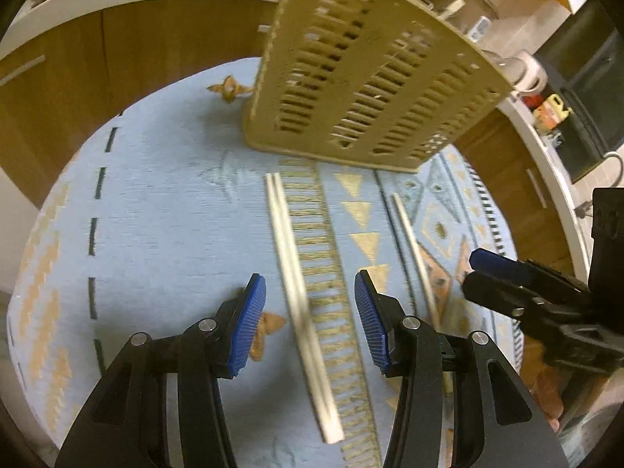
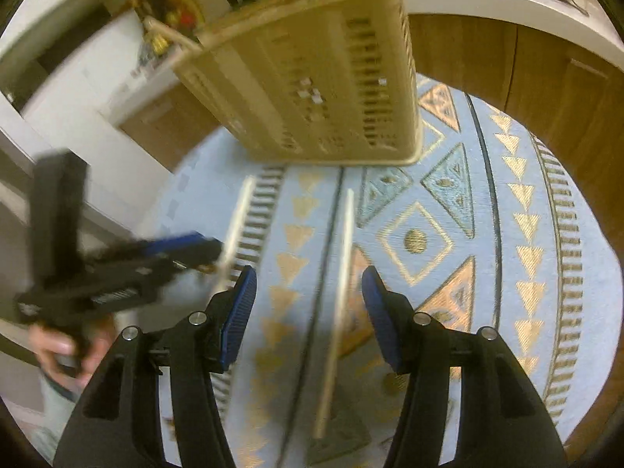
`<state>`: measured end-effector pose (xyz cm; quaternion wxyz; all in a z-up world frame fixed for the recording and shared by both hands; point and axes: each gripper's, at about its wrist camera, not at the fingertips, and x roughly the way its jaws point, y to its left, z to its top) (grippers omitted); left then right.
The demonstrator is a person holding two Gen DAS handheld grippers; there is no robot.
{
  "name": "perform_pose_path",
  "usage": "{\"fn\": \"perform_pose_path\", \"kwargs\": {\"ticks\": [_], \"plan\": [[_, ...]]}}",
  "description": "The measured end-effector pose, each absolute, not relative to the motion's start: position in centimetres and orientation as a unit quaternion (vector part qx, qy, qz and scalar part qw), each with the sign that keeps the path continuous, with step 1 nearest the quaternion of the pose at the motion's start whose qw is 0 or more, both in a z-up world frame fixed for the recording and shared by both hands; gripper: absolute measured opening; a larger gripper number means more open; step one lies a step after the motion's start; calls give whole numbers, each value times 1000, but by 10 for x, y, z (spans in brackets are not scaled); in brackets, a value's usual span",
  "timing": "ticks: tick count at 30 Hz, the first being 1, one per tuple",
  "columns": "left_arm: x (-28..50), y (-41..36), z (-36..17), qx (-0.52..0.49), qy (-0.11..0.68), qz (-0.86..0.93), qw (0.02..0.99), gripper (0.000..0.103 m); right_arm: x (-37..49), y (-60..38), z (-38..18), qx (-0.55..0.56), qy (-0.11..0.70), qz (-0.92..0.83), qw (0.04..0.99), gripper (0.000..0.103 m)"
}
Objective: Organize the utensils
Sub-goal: 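Lower the left tool to the chopstick pair while the right tool approaches a thin wooden stick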
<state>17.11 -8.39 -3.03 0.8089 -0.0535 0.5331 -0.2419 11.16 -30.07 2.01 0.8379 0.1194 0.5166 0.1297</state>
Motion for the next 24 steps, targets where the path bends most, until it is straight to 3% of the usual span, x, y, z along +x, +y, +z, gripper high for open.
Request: {"fn": "perform_pose_path", "kwargs": {"ticks": [2, 4, 8, 10, 24], "plan": [[173, -87, -34, -45, 540, -237, 806, 45, 117, -299, 9, 112, 532, 132, 829, 47], [175, -93, -38, -28, 546, -228, 806, 38, 121, -299, 0, 113, 544, 132, 821, 34], [178, -109, -43, 7, 547, -216, 809, 31, 127, -299, -10, 107, 550, 121, 819, 30], [181, -115, -44, 21, 549, -213, 808, 20, 128, -296, -14, 99, 556, 121, 816, 29], [212, -139, -43, 52, 569, -199, 796, 20, 145, -233, -24, 16, 573, 107, 812, 29]]}}
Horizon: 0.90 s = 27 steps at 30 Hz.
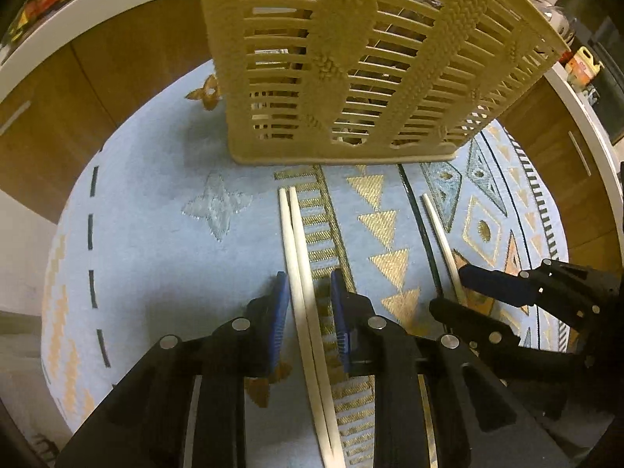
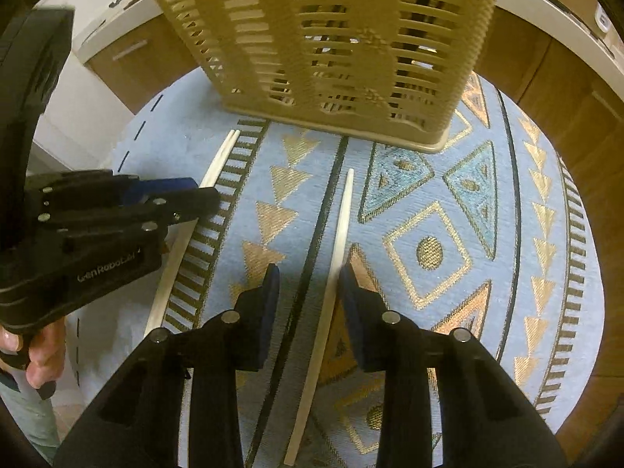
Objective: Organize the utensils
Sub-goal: 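Lower the left tool to the chopstick pair while the right tool approaches a thin wooden stick, then close the left tool on the chopsticks while the right tool grasps the wooden stick, then lift the chopsticks in the left tool over the holder while the right tool carries its stick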
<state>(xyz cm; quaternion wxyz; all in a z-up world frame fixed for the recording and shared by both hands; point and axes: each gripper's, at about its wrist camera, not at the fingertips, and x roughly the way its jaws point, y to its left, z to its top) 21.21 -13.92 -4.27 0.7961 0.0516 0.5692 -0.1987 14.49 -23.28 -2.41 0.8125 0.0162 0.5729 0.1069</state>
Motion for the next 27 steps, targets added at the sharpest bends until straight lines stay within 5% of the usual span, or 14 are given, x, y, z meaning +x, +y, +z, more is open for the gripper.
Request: {"fn": "perform_pose_path", "kwargs": {"ticks": [9, 27], "plan": [[207, -168, -45, 113, 537, -163, 820, 10, 154, -224, -34, -17, 568, 96, 817, 5], [148, -139, 13, 24, 412, -255, 874, 9, 103, -246, 20, 13, 447, 151, 881, 4]]}}
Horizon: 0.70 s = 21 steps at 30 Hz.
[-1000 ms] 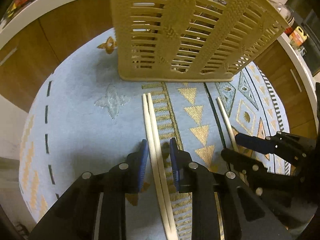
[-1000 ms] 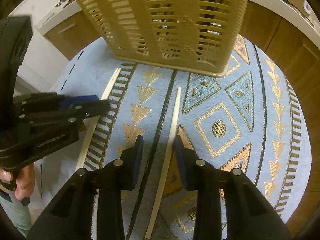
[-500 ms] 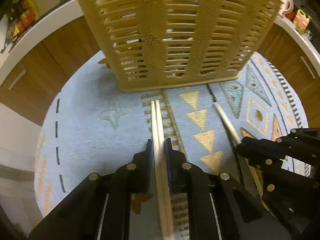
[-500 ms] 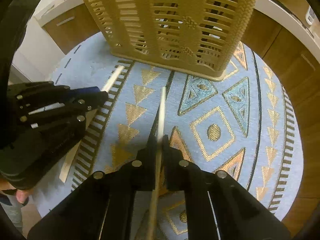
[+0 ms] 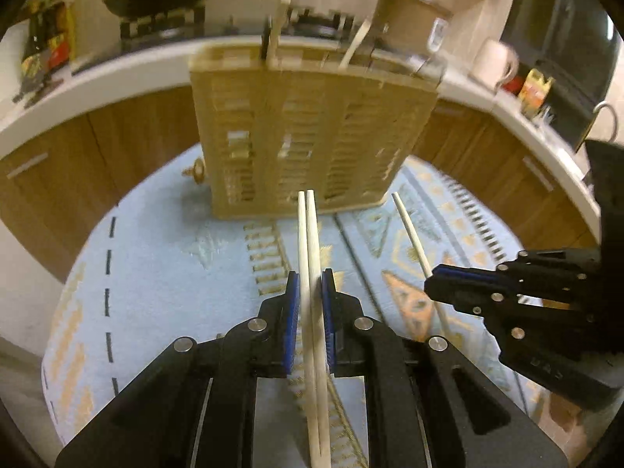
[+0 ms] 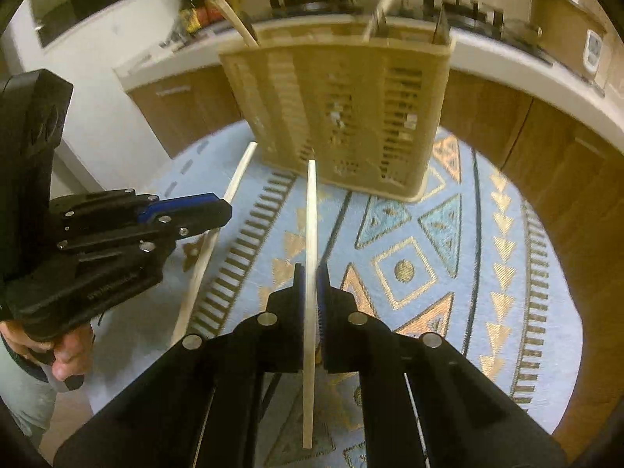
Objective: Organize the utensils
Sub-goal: 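Lift the chopsticks in the left tool over the holder while the right tool carries its stick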
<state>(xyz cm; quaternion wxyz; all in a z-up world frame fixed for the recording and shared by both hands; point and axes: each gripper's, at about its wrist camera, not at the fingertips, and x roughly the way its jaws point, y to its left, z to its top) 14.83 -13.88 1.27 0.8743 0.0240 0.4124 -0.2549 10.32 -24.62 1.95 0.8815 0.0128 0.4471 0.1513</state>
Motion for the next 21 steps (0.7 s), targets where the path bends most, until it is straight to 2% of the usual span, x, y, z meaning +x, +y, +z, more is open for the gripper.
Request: {"fn": "perform_pose_path", "kwargs": {"ticks": [6, 11, 12, 13, 21], "plan": [[107, -115, 32, -10, 341, -282, 897, 9, 55, -262, 42, 13, 363, 165, 917, 4], [84, -107, 47, -27, 298, -294, 908, 9, 33, -276, 57, 31, 327, 174, 928, 4], [81, -106, 52, -30, 287, -299, 910, 8, 29, -279, 61, 35, 319, 174, 931, 4], [78, -106, 55, -31, 281, -301, 911, 0, 26, -281, 63, 38, 314, 176, 932, 4], [68, -107, 79, -30, 246, -311, 917, 0, 19, -291, 91, 55, 259, 176, 948, 4]]}}
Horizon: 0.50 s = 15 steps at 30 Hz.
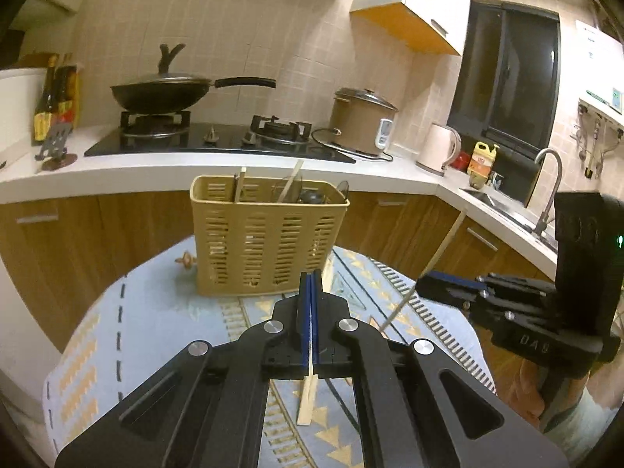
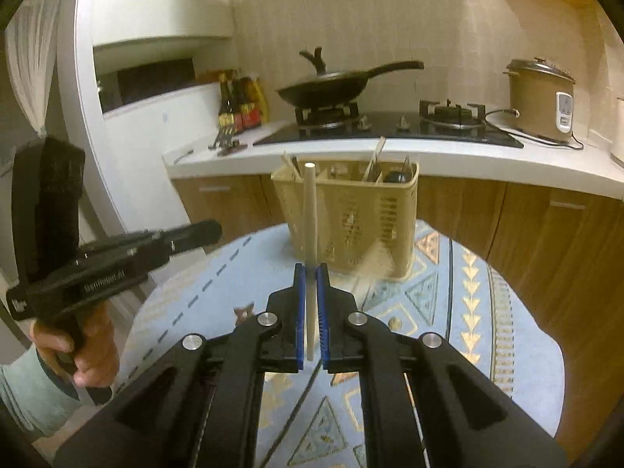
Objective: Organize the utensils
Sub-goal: 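Lift the chopsticks in the left tool over the holder while the right tool carries its stick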
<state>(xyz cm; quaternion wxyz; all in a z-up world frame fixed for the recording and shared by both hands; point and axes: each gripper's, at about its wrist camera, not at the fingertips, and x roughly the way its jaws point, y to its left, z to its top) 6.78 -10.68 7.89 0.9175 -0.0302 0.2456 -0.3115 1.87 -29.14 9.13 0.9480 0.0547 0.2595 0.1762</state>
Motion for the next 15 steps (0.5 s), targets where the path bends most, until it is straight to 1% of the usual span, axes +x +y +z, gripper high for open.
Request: {"fn": "perform_pose_path", "kwargs": {"ticks": [3, 5, 6, 7, 8, 9, 10, 15], "plan": [[74, -105, 76, -32, 261, -313, 913, 0, 17, -296, 97, 60, 252, 172, 950, 4], [85, -104, 68, -44, 292, -324, 899, 0, 17, -300, 99, 64, 258, 167, 949, 4], [92, -105, 64, -50, 308, -330, 891, 5, 17, -306, 98, 71, 267, 166, 947, 4], [97, -108, 60, -51, 322, -341, 882, 12, 18, -309, 97, 78, 273, 165, 944, 4], [103, -111, 55, -55, 335, -349, 874, 15, 19, -313, 95, 87, 281, 165, 941, 4], [111, -118, 49, -57, 354, -365, 859, 22, 20, -319, 93, 100, 291, 166, 937, 4], [118, -124, 43, -57, 371, -377, 847, 24, 20, -325, 92, 112, 296, 168, 934, 4], [153, -167, 10, -39, 449, -395, 801, 25, 17, -349, 84, 157, 322, 180, 916, 4]]}}
